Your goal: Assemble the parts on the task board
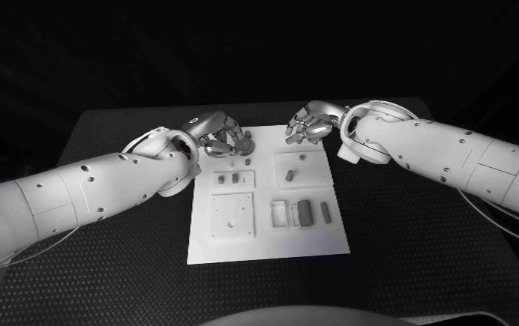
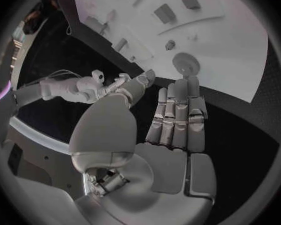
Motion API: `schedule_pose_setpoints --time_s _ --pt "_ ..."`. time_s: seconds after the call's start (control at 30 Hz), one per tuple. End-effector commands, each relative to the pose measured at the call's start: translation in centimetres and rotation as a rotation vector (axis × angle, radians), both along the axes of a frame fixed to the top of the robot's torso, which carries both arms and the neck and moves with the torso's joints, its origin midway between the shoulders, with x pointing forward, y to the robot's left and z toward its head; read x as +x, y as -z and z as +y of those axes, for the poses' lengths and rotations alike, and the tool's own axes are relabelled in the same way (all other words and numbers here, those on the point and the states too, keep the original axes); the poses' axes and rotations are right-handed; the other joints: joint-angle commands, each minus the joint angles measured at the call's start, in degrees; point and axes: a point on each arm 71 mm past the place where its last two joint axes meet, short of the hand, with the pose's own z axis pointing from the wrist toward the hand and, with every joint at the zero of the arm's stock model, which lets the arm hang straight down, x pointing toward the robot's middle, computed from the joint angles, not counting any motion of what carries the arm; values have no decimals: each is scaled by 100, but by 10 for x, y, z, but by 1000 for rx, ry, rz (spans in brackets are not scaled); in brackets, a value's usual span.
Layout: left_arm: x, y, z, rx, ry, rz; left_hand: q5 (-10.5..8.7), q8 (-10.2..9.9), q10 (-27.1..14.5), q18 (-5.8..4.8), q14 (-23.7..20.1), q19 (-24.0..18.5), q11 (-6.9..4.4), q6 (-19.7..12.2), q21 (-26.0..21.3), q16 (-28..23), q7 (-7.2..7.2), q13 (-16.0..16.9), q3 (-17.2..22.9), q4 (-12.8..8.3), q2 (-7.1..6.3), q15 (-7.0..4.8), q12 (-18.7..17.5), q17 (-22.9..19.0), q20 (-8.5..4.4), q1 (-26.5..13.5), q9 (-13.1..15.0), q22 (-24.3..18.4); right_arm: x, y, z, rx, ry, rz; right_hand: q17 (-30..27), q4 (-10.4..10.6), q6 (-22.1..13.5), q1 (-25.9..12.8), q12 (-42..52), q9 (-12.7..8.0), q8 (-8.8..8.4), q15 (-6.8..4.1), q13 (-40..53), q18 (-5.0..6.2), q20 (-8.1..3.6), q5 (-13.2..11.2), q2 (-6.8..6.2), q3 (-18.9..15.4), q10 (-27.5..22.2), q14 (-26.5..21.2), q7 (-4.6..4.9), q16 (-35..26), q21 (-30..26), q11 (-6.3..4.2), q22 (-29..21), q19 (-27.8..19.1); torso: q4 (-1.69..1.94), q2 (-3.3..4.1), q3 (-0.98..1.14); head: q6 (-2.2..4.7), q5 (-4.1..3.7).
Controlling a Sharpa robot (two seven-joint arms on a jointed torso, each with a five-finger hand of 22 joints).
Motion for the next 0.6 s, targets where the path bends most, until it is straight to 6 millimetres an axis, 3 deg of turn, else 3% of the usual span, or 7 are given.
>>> schedule_pose_setpoints --time_s 0.03,0.27,0.6 --pt "-6 1 -14 146 139 -130 -39 -48 92 141 324 322 -58 38 192 220 -28 -57 -73 -19 -19 -95 -160 141 -110 112 -82 149 0 0 1 7 -9 -7 -5 9 45 -31 38 7 -40 -8 6 85 -15 21 -19 5 -32 -27 100 -11 -16 24 97 -6 -7 3 -1 12 1" --pt "-8 11 -28 259 190 -171 -95 -87 429 344 758 941 -174 134 808 1191 -34 -124 -272 -5 -47 -228 -491 666 -264 212 -288 829 0 0 3 8 -13 -6 -5 8 43 -30 38 7 -41 -8 6 85 -15 21 -17 6 -31 -25 101 -10 -15 24 97 -4 -5 2 -3 16 -6" --pt "-1 20 -33 327 183 -169 -101 -82 434 565 1241 1412 -176 181 1175 1612 -25 -167 -251 26 -7 -238 -756 810 -286 192 -388 1119 0 0 5 10 -15 -8 -5 7 41 -29 39 7 -43 -7 6 85 -15 21 -16 5 -31 -24 102 -9 -14 25 97 -1 -10 3 -1 6 -17"
